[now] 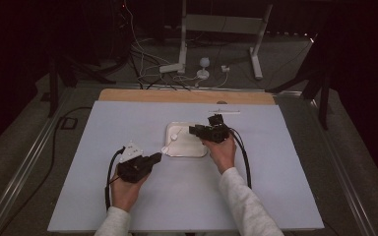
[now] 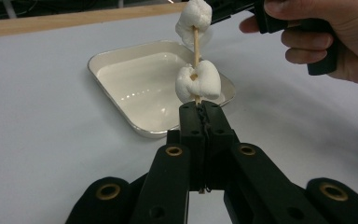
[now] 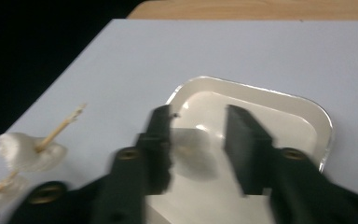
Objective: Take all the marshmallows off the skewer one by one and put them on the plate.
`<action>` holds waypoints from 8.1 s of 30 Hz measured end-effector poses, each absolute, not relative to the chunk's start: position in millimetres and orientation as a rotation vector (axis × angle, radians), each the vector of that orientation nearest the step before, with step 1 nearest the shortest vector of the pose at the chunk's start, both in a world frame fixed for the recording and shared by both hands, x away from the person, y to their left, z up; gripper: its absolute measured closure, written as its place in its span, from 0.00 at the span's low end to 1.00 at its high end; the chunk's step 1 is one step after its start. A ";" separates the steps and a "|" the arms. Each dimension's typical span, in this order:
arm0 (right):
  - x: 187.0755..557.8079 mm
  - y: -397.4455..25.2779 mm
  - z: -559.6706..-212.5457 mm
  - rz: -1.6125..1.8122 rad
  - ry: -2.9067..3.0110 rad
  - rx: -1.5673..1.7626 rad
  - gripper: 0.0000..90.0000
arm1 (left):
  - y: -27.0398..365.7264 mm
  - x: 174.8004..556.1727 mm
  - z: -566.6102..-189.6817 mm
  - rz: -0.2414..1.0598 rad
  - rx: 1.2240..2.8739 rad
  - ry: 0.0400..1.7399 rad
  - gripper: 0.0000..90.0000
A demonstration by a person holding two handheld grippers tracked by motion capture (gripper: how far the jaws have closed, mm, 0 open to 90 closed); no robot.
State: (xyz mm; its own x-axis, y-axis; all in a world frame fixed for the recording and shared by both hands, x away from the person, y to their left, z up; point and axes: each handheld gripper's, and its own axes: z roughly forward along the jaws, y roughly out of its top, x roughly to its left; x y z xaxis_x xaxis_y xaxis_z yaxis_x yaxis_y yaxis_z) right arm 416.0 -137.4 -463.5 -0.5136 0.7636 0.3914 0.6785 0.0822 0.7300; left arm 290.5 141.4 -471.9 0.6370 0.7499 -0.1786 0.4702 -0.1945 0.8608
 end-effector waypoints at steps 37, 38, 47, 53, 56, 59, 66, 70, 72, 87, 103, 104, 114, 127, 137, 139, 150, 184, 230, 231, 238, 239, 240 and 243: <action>388.4 -116.4 -463.2 1.777 2.498 1.448 0.53 | 133.3 290.6 -474.0 0.344 1.830 0.963 1.00; 388.7 -116.0 -464.1 1.788 2.500 1.456 0.54 | 132.7 290.0 -473.2 0.344 1.820 0.949 1.00; 389.2 -114.4 -466.2 1.915 2.527 1.507 0.73 | 132.4 288.6 -473.2 0.346 1.799 0.931 1.00; 389.0 -114.0 -466.3 1.959 2.517 1.542 0.71 | 131.9 287.5 -473.4 0.358 1.783 0.925 1.00; 389.3 -114.2 -466.9 1.955 2.518 1.568 0.70 | 131.5 286.9 -473.6 0.368 1.776 0.927 1.00; 389.7 -115.0 -467.1 1.952 2.509 1.588 0.69 | 131.8 286.5 -473.6 0.375 1.768 0.926 1.00; 389.3 -115.7 -465.5 1.983 2.507 1.590 0.71 | 131.2 286.4 -474.8 0.370 1.758 0.925 1.00; 388.7 -114.5 -465.0 1.995 2.513 1.577 0.80 | 128.7 286.2 -475.8 0.359 1.766 0.910 1.00; 388.3 -115.6 -463.5 2.010 2.481 1.577 0.84 | 127.6 286.3 -475.7 0.361 1.774 0.902 1.00; 386.6 -116.7 -448.5 1.990 2.389 1.524 0.86 | 128.5 285.0 -476.5 0.366 1.776 0.879 1.00; 389.6 -120.9 -441.6 1.974 2.296 1.522 0.87 | 128.8 283.4 -477.2 0.380 1.803 0.872 1.00; 390.3 -121.2 -441.8 1.974 2.294 1.524 0.87 | 129.2 283.3 -477.2 0.382 1.805 0.870 1.00; 397.0 -131.7 -434.9 1.965 2.230 1.538 0.87 | 132.0 282.0 -478.0 0.389 1.831 0.859 1.00; 400.3 -132.6 -434.4 1.962 2.203 1.549 0.88 | 136.6 280.0 -479.2 0.390 1.846 0.859 1.00; 402.1 -136.1 -434.6 1.950 2.159 1.565 0.89 | 139.4 279.2 -479.6 0.400 1.866 0.858 1.00; 402.3 -137.7 -433.8 1.945 2.134 1.572 0.89 | 140.3 278.2 -482.6 0.414 1.910 0.865 1.00; 408.5 -171.1 -421.7 1.876 2.115 1.519 0.87 | 152.4 280.6 -484.5 0.373 1.827 0.940 1.00; 405.8 -138.7 -457.5 1.687 2.324 1.478 0.33 | 148.4 288.3 -487.7 0.353 1.815 0.982 1.00; 372.5 -89.3 -478.8 1.947 2.506 1.553 0.85 | 128.3 285.1 -484.2 0.372 1.801 0.930 1.00; 372.4 -90.4 -479.1 1.945 2.501 1.556 0.85 | 127.7 285.1 -484.5 0.374 1.806 0.928 1.00; 372.8 -94.6 -474.5 1.937 2.488 1.531 0.87 | 127.5 283.9 -483.7 0.372 1.807 0.915 1.00; 373.3 -95.6 -473.9 1.940 2.483 1.533 0.87 | 127.3 283.7 -483.7 0.373 1.811 0.912 1.00; 373.8 -96.8 -473.3 1.942 2.477 1.535 0.87 | 127.1 283.5 -484.1 0.374 1.820 0.910 1.00; 377.4 -104.1 -470.0 1.964 2.440 1.555 0.87 | 126.8 282.6 -484.0 0.371 1.824 0.898 1.00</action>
